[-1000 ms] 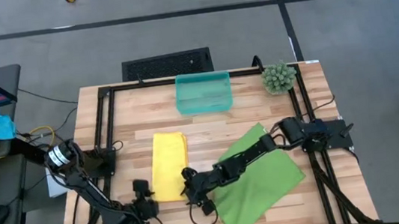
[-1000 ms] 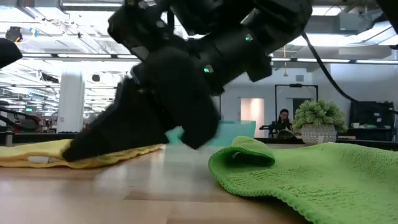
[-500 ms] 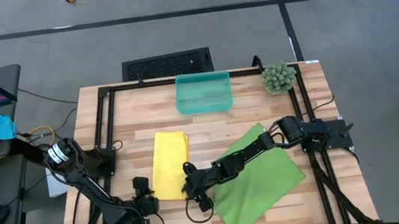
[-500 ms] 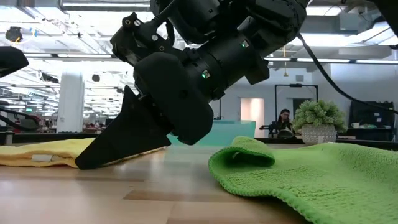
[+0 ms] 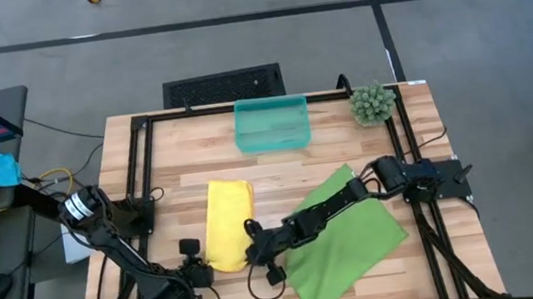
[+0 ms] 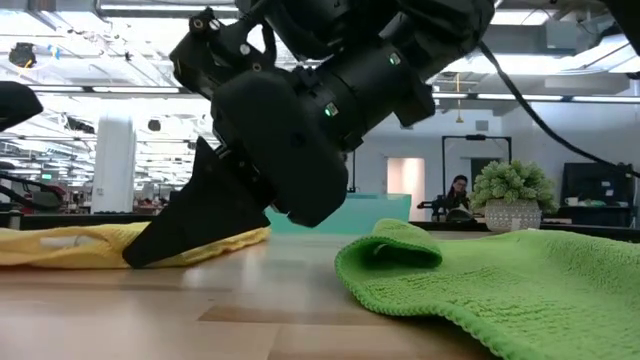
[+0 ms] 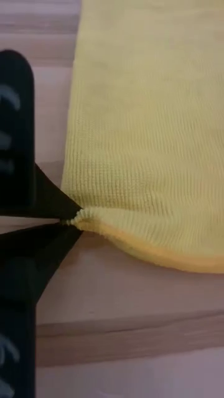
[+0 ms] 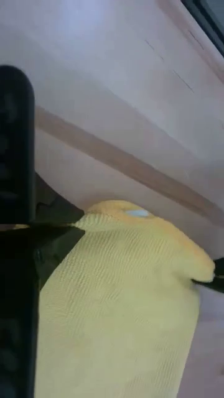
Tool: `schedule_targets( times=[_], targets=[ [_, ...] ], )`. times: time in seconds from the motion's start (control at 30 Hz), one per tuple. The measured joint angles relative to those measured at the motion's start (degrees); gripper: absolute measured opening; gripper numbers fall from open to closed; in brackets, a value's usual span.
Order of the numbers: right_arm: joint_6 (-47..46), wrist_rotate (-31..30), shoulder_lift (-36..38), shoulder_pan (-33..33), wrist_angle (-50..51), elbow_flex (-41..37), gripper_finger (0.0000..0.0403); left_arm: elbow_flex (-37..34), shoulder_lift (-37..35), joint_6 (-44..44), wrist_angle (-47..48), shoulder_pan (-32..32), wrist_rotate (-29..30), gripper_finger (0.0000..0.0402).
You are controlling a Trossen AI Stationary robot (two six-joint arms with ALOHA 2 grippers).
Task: Roll microfiber towels into tight, uniform cylinder then place into a basket
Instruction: Fold the yellow microfiber towel
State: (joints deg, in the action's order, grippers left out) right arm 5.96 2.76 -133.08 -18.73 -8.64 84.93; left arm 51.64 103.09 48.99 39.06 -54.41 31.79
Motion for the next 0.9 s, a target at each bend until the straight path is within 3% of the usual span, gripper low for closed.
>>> schedule_targets(
  times=[0.2, 0.43, 0.63, 0.9],
  targets=[
    [-1.1, -0.3, -0.1, -0.8, 8.0, 4.1, 0.0041, 0.7, -1.7, 3.2, -0.7, -0.7, -1.0, 0.0004],
    [-1.5, -3.7, -0.2, -1.7, 19.8, 9.6, 0.0010, 4.7, -2.8, 3.1, -0.4, -1.7, -2.2, 0.0002],
    [-1.6, -11.3, 0.7, -3.7, 30.6, 14.6, 0.0020, 6.6, -2.8, 2.8, 1.1, -1.7, -2.1, 0.0002],
    [-4.2, -15.2, 6.7, -7.6, 34.2, 15.7, 0.0007, 10.5, -2.9, 4.2, 5.3, -1.9, -2.0, 0.0001]
  ],
)
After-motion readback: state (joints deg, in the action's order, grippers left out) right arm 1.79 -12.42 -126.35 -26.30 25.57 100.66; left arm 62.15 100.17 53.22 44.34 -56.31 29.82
